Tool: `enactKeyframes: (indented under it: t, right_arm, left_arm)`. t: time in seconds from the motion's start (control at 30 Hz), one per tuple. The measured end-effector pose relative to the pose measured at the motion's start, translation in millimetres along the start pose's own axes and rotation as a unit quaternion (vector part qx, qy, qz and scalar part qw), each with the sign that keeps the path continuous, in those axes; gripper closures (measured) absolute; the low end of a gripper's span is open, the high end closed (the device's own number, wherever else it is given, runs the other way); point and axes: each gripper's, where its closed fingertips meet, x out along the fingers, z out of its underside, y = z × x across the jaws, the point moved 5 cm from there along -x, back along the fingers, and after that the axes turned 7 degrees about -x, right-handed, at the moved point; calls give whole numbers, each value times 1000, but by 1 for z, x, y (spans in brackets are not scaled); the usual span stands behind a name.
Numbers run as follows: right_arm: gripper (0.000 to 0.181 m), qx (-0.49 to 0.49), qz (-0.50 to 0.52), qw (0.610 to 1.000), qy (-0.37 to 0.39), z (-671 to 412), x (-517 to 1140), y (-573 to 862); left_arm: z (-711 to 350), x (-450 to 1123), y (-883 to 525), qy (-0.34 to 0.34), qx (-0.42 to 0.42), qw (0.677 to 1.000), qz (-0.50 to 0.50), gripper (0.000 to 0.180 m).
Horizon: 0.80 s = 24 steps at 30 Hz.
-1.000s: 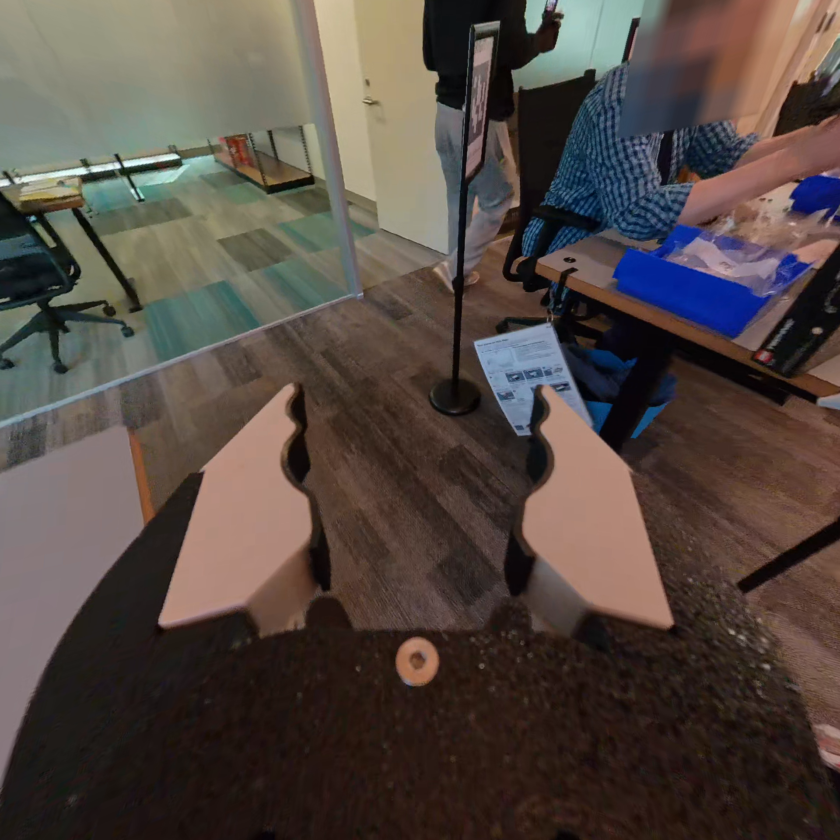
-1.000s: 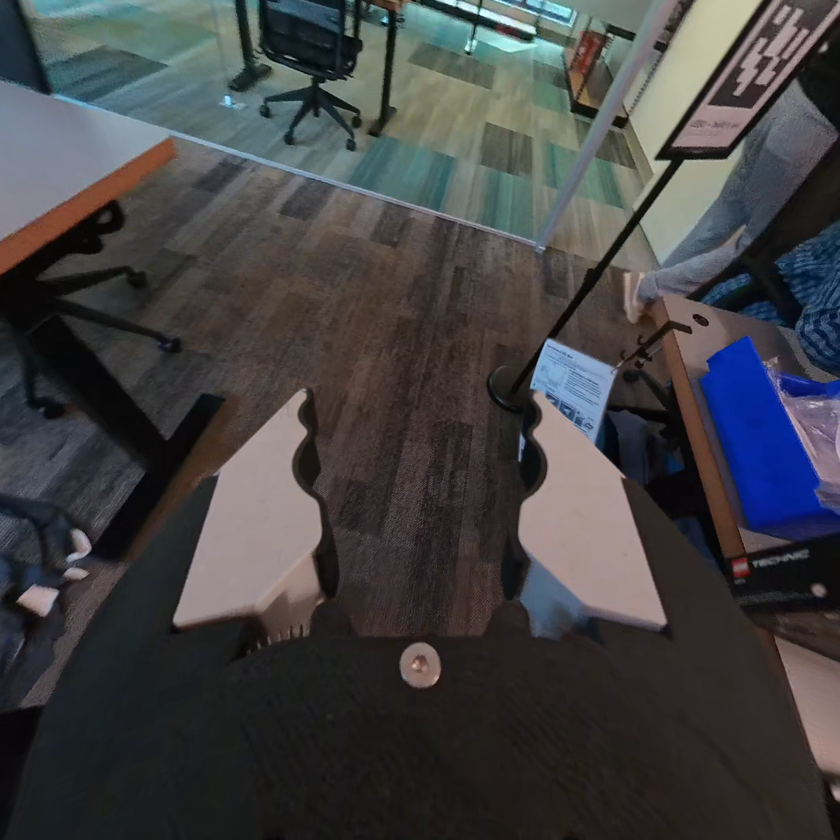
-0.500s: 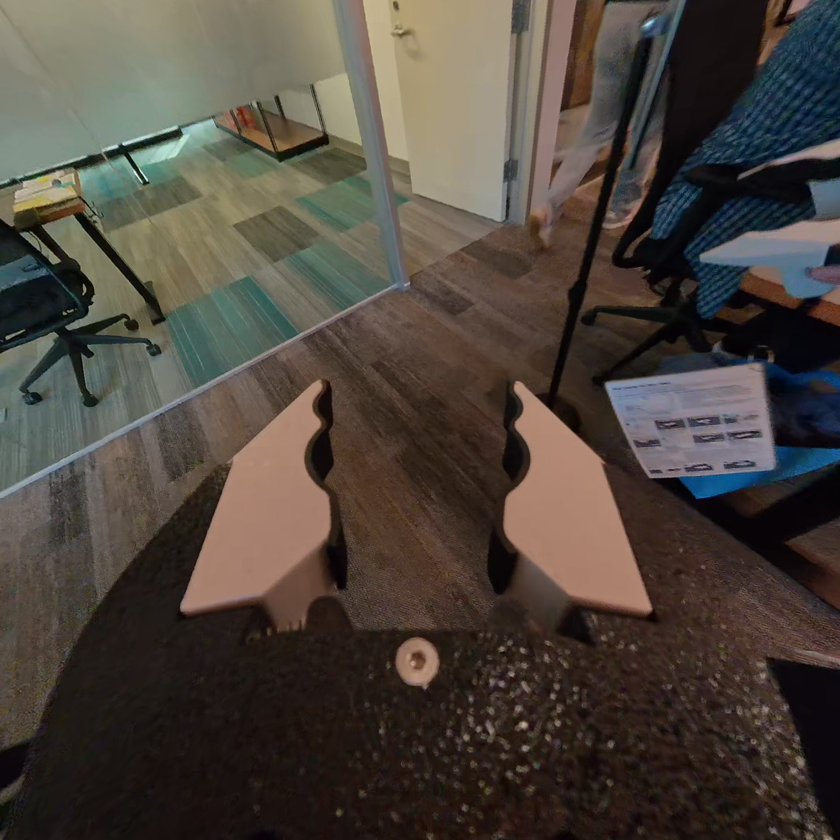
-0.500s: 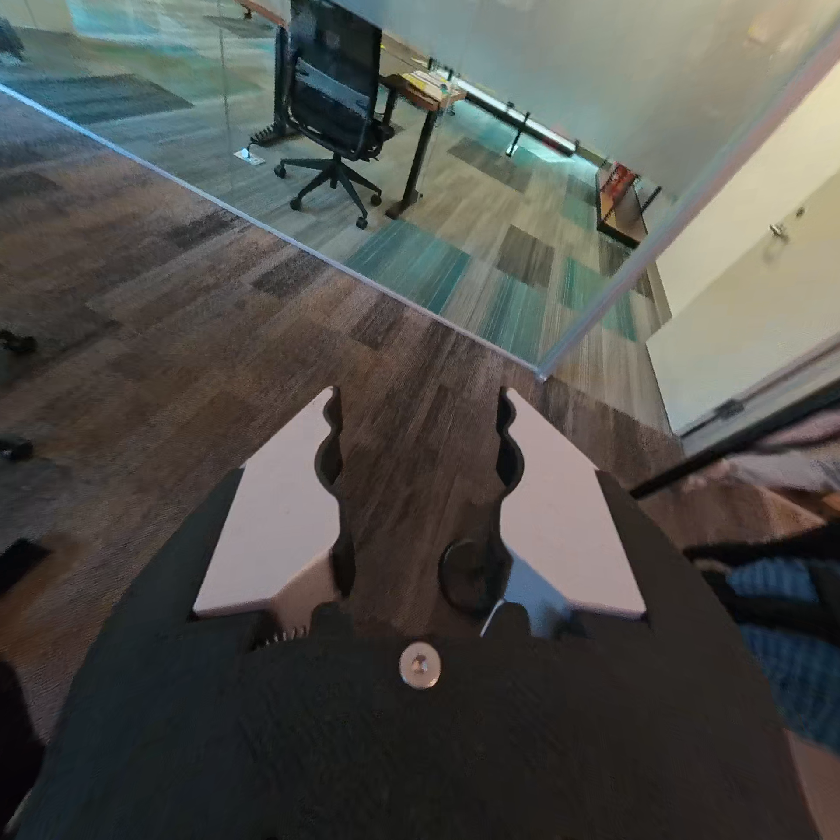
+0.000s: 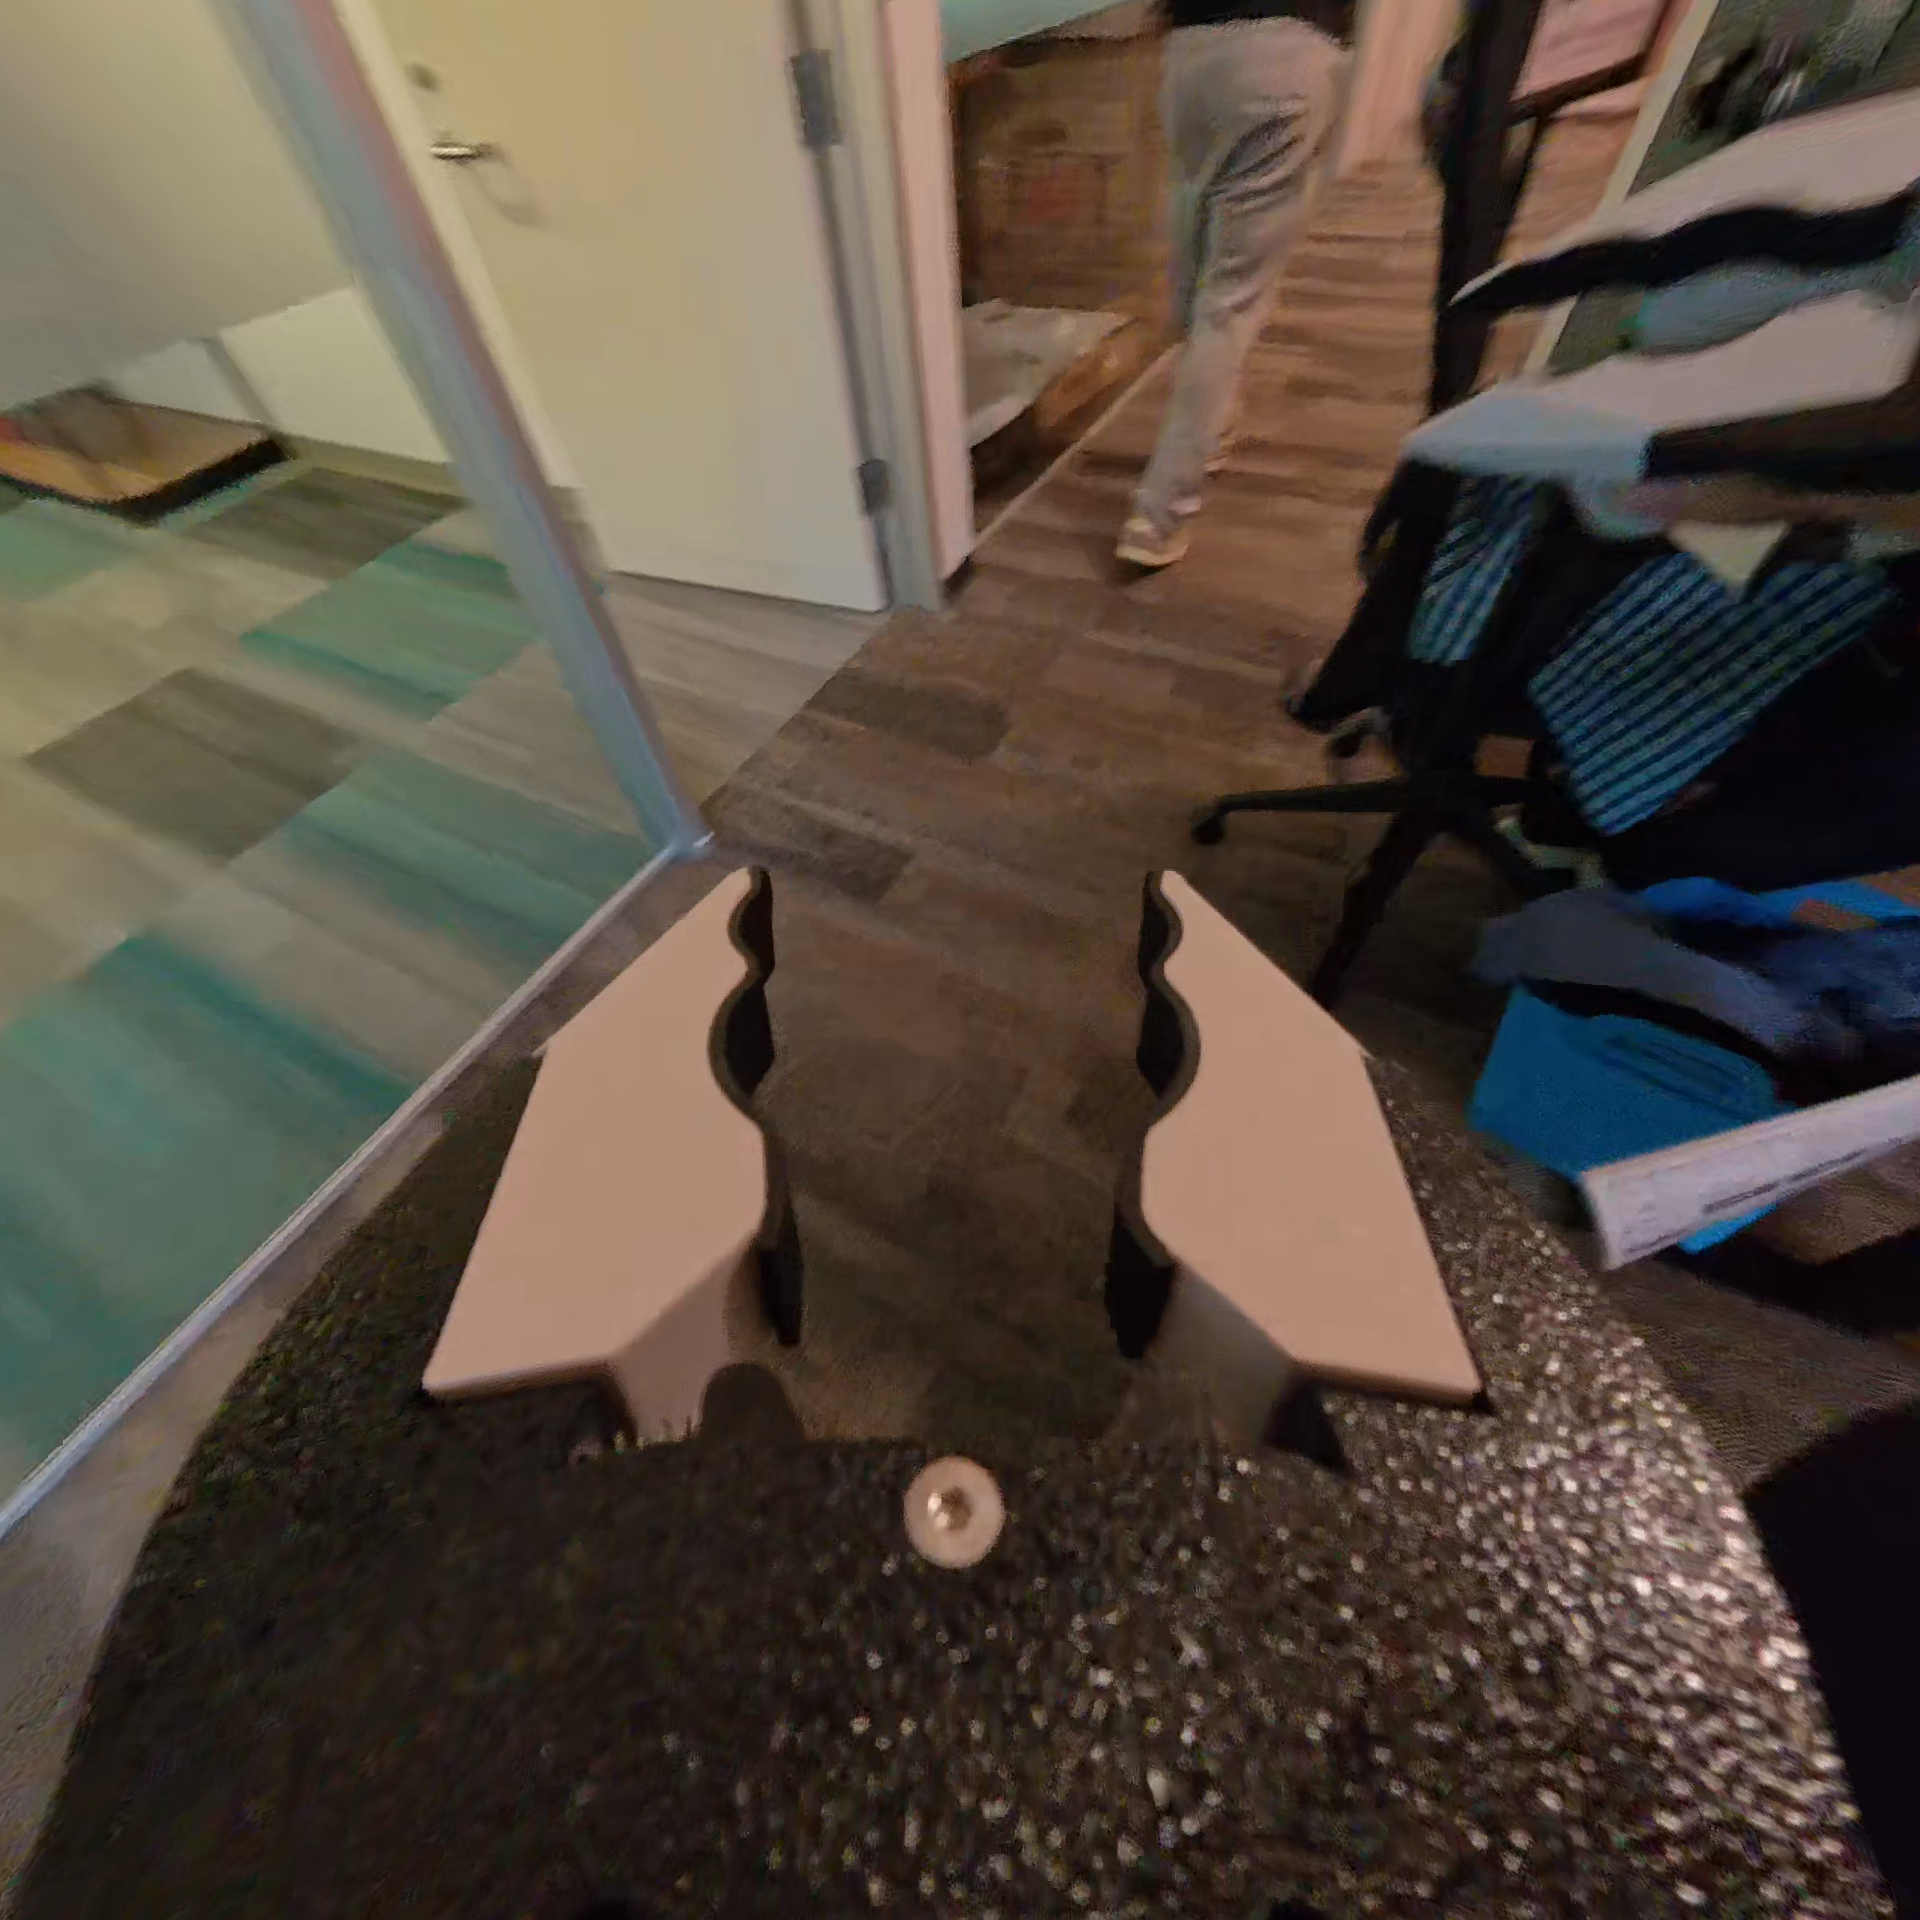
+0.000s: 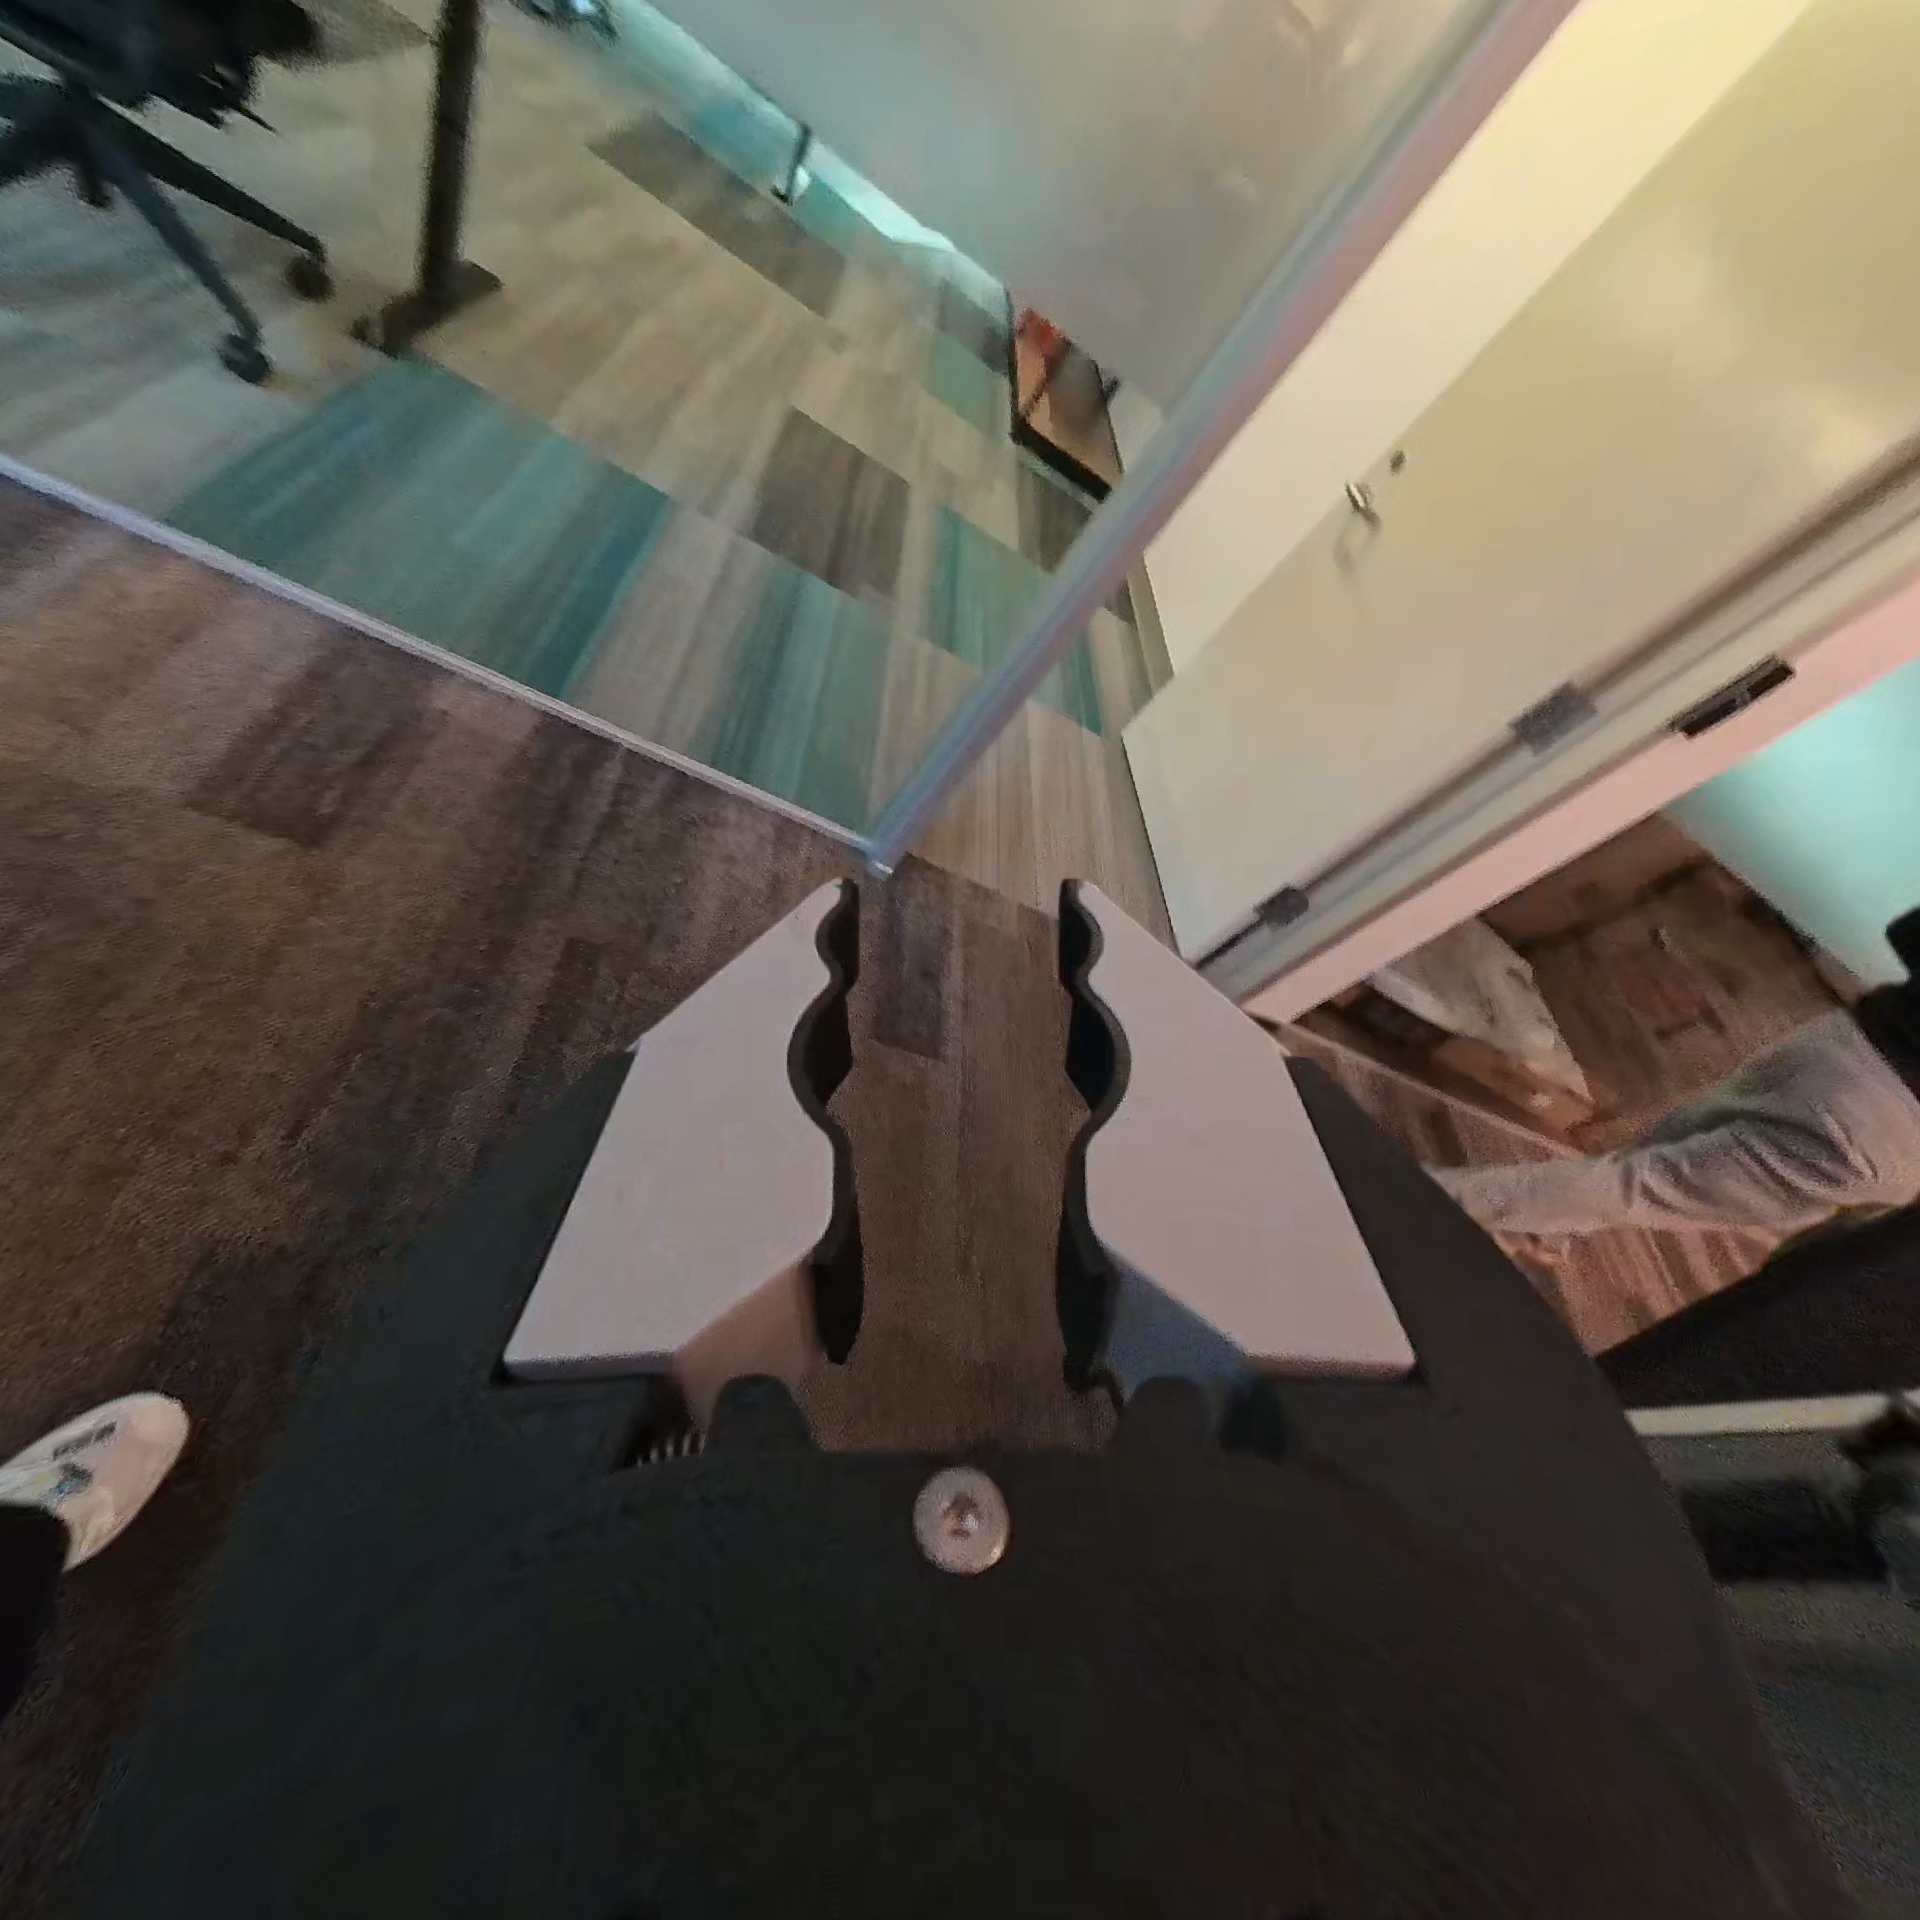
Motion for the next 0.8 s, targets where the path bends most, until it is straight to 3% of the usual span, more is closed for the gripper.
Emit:
enactKeyframes:
  t: [0.13,0.27,0.53,0.8]
  right_arm:
    - [143,34,34,998,-44,6,82,52]
    - [139,70,61,994,-64,15,165,103]
    - [129,126,53,990,-44,60,383,226]
    - [125,89,0,995,-43,80,584,371]
  left_arm:
    - [-75,118,-39,-7,12,995,98,110]
    - [-127,228,-71,4,80,986,144,110]
    - [-187,443,-156,5,107,984,142,112]
    - [-273,634,-238,-13,141,983,114,117]
